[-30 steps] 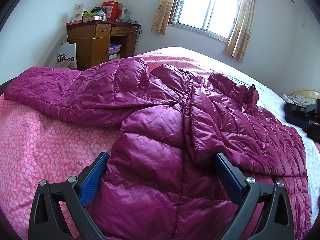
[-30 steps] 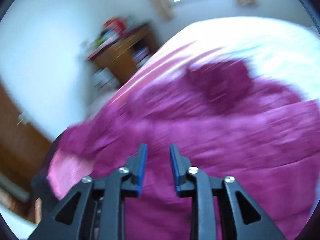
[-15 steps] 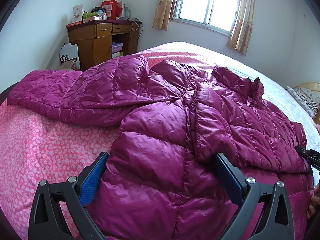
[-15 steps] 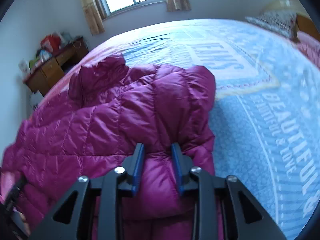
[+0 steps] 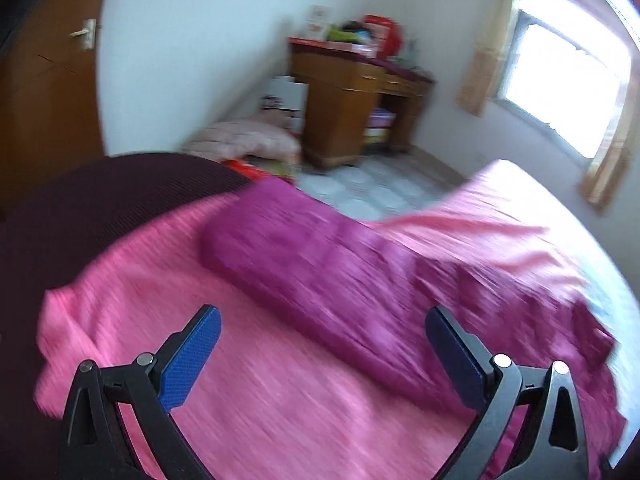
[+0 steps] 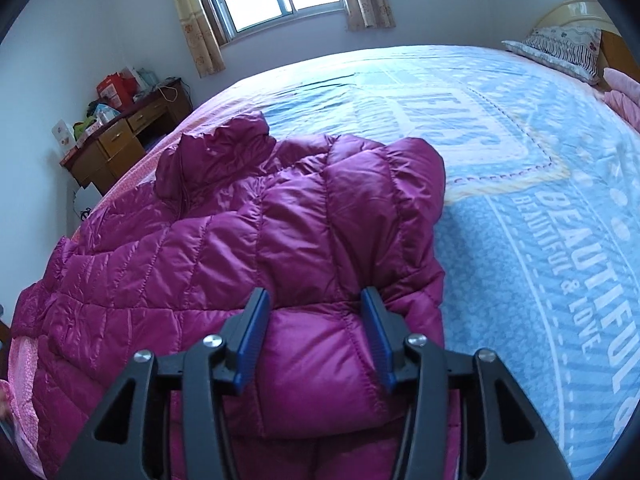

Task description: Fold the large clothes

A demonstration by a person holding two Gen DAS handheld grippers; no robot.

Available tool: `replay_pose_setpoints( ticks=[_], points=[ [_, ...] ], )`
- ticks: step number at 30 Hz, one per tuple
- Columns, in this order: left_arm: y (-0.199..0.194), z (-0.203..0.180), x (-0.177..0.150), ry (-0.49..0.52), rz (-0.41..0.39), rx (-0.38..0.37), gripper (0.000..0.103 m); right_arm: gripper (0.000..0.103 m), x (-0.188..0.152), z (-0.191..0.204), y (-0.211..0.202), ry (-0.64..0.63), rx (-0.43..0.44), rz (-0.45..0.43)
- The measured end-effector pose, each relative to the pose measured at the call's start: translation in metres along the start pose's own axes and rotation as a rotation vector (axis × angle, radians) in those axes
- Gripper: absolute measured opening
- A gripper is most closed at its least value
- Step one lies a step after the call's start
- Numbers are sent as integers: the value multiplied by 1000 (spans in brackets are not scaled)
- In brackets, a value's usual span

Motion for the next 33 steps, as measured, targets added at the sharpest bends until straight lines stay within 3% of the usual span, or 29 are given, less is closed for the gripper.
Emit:
replay_pose_setpoints(
  ticks=[3, 9, 12, 13, 14, 21, 23, 25, 28, 33],
  points=[
    [31, 16, 16, -8, 33, 80, 102, 53, 0, 2, 1, -14, -11, 4],
    [66, 29, 22, -133, 104, 86, 101, 53, -1, 3, 2, -24, -19, 7],
    [78, 26, 14, -148, 147, 89, 83, 53, -1, 4, 3, -27, -22, 7],
    [82, 27, 11, -152, 163, 95, 70, 54, -1, 4, 3, -26, -21, 7],
    [87, 28, 7, -165, 179, 94, 65, 54, -1, 4, 3, -25, -20, 7],
    [81, 32, 6, -178, 120, 89, 32, 55, -1, 4, 3, -24, -13, 5],
    [78, 31, 9, -173, 101, 61, 10, 55, -1, 4, 3, -22, -12, 4],
    [73, 25, 13, -153, 88, 45, 8, 55, -1, 4, 3, -21, -9, 3],
    [44, -3, 25, -67, -21, 13, 8, 55, -1, 4, 3, -20, -7, 3],
    [-45, -94, 26, 140, -225, -179, 7, 55, -1, 2, 2, -13, 3, -1]
  ],
)
Point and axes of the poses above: each gripper's, at about its wrist camera, not at the fingertips, and y roughly the way its jaws point, z to its left, x to its top, the point moved 5 cm from there along y, roughly the way its jaws point, and after that the axes turned 2 degrees about x, right-handed, at the moved point
